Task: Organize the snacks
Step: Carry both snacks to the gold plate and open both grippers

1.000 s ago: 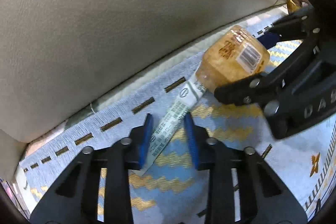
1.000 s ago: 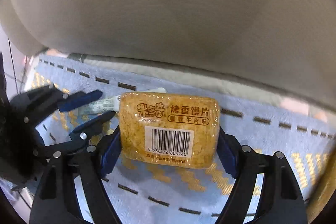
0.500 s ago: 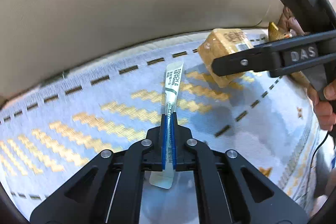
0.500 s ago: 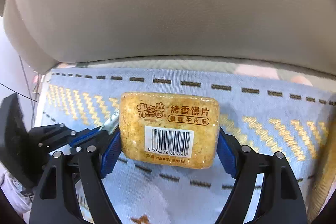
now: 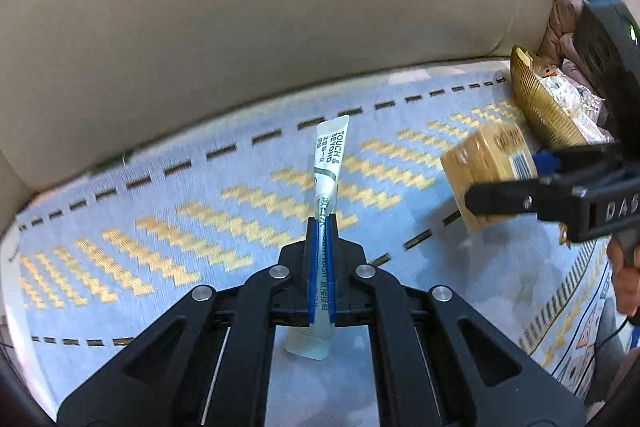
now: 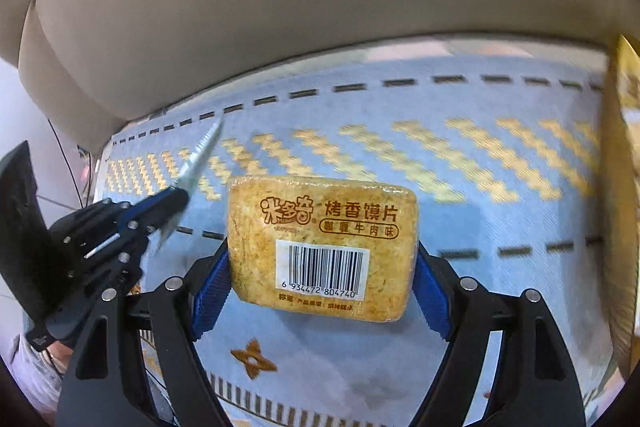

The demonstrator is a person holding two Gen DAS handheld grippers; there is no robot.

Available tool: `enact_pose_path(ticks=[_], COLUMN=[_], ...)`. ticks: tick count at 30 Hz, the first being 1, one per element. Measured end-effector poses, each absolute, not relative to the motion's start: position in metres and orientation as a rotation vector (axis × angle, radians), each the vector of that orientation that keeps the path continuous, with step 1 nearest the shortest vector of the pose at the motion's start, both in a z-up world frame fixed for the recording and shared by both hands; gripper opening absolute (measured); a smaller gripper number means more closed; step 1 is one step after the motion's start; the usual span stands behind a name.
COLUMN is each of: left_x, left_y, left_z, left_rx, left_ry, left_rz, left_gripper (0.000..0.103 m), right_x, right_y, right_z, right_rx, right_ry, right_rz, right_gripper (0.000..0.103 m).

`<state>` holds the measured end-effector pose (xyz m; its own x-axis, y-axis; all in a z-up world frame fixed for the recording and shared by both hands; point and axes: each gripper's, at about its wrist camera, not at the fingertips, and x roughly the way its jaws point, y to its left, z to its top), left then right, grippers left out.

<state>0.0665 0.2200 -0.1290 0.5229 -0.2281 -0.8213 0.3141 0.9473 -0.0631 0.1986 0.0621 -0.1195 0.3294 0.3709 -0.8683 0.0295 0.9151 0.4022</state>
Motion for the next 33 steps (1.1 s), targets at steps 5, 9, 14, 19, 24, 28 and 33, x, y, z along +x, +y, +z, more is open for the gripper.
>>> enact_pose_path(ticks=[5, 9, 14, 19, 24, 28, 33], left_x=[0.065, 0.067, 0.074, 0.088, 0.102, 0.103, 0.104], left_y=[0.188, 0.164, 0.13, 0.093, 0.04, -0.007, -0.06], left_z=[-0.106, -0.083, -0.051, -0.009, 0.024, 0.033, 0.026], left_rx=[0.16, 0.202, 0.225, 0.207, 0.242, 0.271, 0.312], left_ry=[0.929, 0.923, 0.892, 0.85, 0.821, 0.81, 0.826], left_rz=[-0.319, -0.321, -0.354, -0.4, -0.444, -0.515, -0.607], left_gripper=[0.001, 0.001, 0.002, 0.002, 0.002, 0.002, 0.002], right_x=[0.182, 0.172, 0.165, 0.161, 0.147, 0.133, 0.112], right_y=[0.026, 0.001, -0.037, -0.08, -0.137, -0.178, -0.215], right_z=[-0.111, -0.09, -0.053, -0.014, 0.016, 0.018, -0.007], right_rx=[0.525, 0.586, 0.628, 0.675, 0.708, 0.718, 0.822], right_ry=[1.209, 1.145, 1.019, 0.886, 0.767, 0.738, 0.735], right_rz=[0.236, 0.238, 0.212, 0.185, 0.097, 0.008, -0.068], right_gripper=[0.078, 0.078, 0.078, 0.078, 0.078, 0.078, 0.078])
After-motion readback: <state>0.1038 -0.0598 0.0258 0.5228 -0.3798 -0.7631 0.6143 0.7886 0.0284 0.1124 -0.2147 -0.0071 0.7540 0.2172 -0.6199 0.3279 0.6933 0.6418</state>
